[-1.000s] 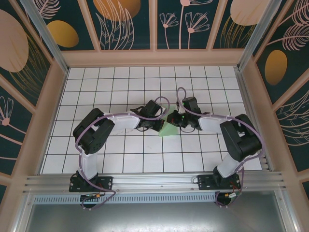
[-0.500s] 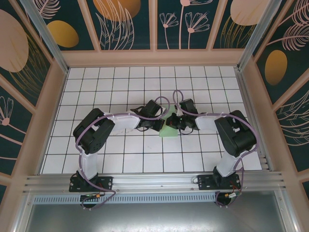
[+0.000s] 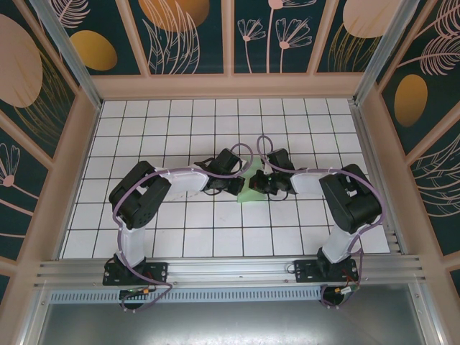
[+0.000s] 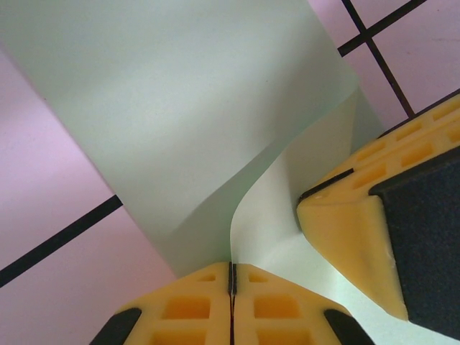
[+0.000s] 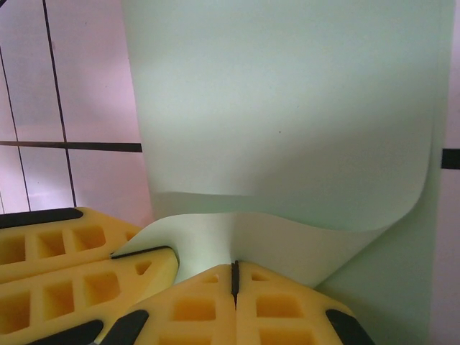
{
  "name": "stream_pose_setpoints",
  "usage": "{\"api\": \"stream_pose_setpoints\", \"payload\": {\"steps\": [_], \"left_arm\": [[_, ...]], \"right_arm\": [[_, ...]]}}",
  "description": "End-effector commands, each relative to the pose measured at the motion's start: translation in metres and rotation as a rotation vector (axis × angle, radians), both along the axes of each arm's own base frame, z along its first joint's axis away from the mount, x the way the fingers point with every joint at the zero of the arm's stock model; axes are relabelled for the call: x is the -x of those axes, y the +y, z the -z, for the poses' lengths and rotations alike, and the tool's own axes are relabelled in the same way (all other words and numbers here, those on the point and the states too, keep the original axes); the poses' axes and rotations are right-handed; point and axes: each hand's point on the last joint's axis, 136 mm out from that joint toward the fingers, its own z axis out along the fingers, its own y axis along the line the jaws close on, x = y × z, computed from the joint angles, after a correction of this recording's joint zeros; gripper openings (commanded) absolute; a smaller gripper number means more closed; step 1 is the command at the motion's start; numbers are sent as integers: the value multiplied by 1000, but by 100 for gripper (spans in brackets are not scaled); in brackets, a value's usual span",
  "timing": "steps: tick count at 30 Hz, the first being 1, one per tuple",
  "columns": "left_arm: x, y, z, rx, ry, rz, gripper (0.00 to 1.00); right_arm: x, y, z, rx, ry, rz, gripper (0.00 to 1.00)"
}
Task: Fold a paper plane with a square sheet of paper (fold left side to right side)
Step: Fold the triangle a second time at the center of the table.
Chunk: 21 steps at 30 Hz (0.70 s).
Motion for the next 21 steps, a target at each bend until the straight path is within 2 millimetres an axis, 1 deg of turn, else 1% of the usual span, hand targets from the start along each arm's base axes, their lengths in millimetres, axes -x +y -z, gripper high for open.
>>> {"api": "stream_pose_setpoints", "payload": {"steps": [1, 6, 8, 11, 16, 19, 21], "left_arm": [[7, 12, 8, -58, 33, -5, 12], [-1, 15, -19, -43, -25, -41, 27], [-2, 18, -30, -36, -46, -56, 31], [2, 17, -46, 4, -56, -58, 32], [26, 2, -63, 148, 10, 17, 30], [42, -12, -67, 252, 79, 78, 29], [49, -17, -64, 289, 117, 97, 29]], "right_arm": [[16, -14, 23, 80, 49, -1, 0], [18, -14, 26, 79, 55, -3, 0], [18, -14, 26, 80, 54, -2, 0], [18, -14, 25, 82, 52, -5, 0], [17, -14, 24, 81, 50, -6, 0], [17, -14, 24, 82, 50, -8, 0], [17, -14, 24, 85, 49, -10, 0]]}}
